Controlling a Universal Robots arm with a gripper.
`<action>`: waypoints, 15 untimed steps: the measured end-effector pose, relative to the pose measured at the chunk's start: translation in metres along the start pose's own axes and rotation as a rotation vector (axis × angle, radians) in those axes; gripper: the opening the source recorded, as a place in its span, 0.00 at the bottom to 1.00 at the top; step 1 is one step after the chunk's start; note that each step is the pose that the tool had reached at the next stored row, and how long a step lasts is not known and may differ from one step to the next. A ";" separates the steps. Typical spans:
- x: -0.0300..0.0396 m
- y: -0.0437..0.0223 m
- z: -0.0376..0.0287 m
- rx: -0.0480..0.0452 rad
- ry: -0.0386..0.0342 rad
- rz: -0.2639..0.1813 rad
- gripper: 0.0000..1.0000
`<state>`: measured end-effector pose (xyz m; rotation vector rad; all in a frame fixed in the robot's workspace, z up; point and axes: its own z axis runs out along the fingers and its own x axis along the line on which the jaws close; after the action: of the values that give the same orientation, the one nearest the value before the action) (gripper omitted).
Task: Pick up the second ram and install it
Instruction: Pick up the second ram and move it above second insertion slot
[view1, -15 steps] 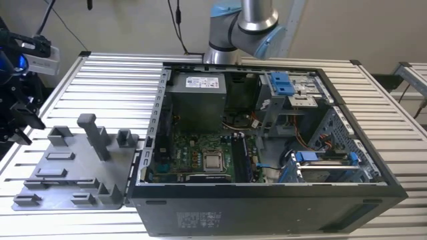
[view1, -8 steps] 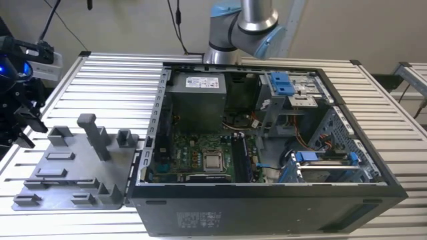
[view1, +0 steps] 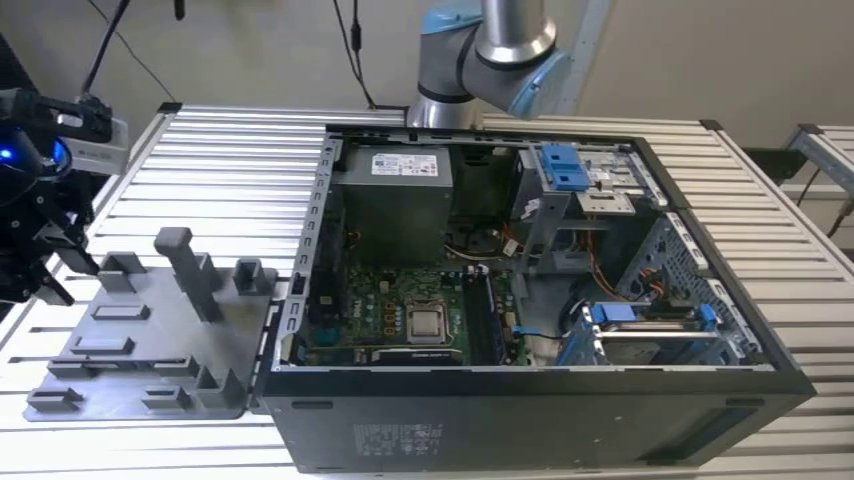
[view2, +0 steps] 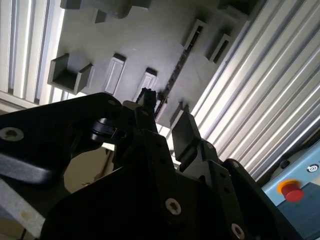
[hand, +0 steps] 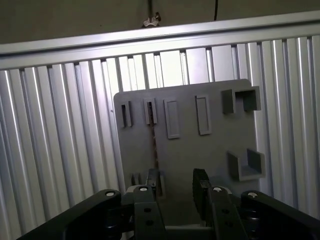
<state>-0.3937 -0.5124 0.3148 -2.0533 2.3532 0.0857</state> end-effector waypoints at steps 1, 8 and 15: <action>0.0012 -0.0002 0.0011 0.0000 -0.0005 0.000 0.42; 0.0046 -0.0009 0.0108 0.0010 -0.0101 -0.008 0.42; 0.0050 -0.0011 0.0186 0.0005 -0.0114 -0.018 0.42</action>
<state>-0.3937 -0.5165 0.2960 -2.0680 2.3273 0.0963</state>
